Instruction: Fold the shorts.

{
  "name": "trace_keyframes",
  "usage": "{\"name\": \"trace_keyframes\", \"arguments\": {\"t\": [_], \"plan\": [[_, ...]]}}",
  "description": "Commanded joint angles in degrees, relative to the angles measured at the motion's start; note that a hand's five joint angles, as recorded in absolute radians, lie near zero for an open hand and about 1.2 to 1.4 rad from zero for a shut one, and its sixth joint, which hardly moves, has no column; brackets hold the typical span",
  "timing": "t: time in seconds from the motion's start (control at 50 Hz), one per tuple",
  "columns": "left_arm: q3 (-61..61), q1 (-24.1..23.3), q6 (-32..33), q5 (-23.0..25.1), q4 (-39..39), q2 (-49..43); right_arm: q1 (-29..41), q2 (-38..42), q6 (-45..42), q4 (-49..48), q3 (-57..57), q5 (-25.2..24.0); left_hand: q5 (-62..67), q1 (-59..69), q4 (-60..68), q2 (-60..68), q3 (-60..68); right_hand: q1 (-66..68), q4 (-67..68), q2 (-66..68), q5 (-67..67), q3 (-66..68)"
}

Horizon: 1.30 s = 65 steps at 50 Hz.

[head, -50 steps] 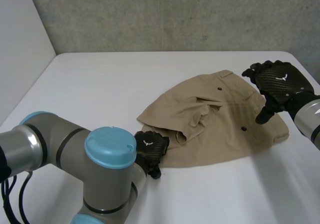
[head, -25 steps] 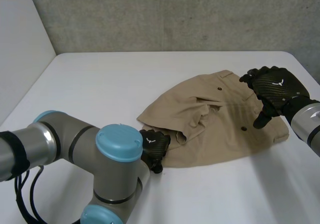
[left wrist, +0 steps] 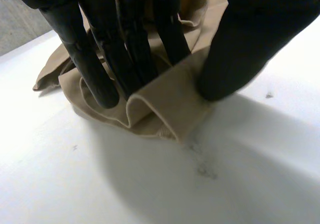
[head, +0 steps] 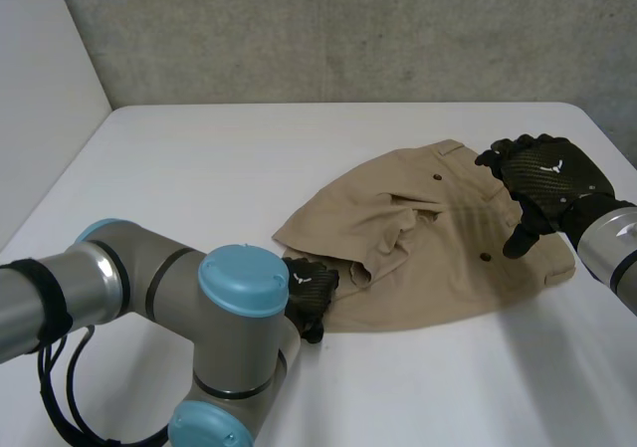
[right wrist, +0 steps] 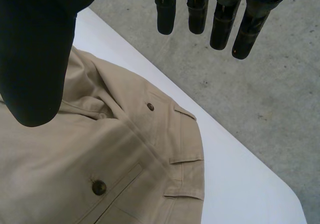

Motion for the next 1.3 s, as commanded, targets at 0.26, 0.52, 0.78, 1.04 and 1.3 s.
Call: {"name": "trace_keyframes", "arguments": {"t": [0.26, 0.52, 0.78, 1.04, 1.3], "plan": [[0.06, 2.9, 1.29, -2.11, -0.39, 13.55, -4.91, 2.82, -0.58, 10.66, -7.08, 0.62, 28.99, 28.82, 29.06, 28.61, 28.66, -0.93, -2.76, -2.24, -3.81, -1.59], [3.57, 8.0, 1.11, -1.67, -0.21, 15.93, -5.97, 7.57, -1.37, 13.34, -0.62, -1.4, 28.99, 28.82, 29.06, 28.61, 28.66, 12.03, 10.21, 10.73, 9.15, 11.38], [6.82, 8.44, 1.02, -1.67, -0.21, 14.88, -5.62, 8.36, -0.14, 2.06, 7.06, -1.31, 28.99, 28.82, 29.06, 28.61, 28.66, 16.4, 14.57, 15.1, 13.52, 15.75], [7.44, 8.79, 1.02, -1.67, -0.3, 14.96, -4.21, 11.7, -0.75, -6.81, 8.12, 0.35, 28.99, 28.82, 29.06, 28.61, 28.66, 33.35, 31.53, 32.05, 30.47, 32.7], [6.39, 9.32, 0.93, -1.76, -2.48, 16.62, -3.95, 9.7, -0.14, -7.61, 4.95, 1.59, 28.99, 28.82, 29.06, 28.61, 28.66, 68.66, 66.83, 67.36, 65.78, 68.01]]}}
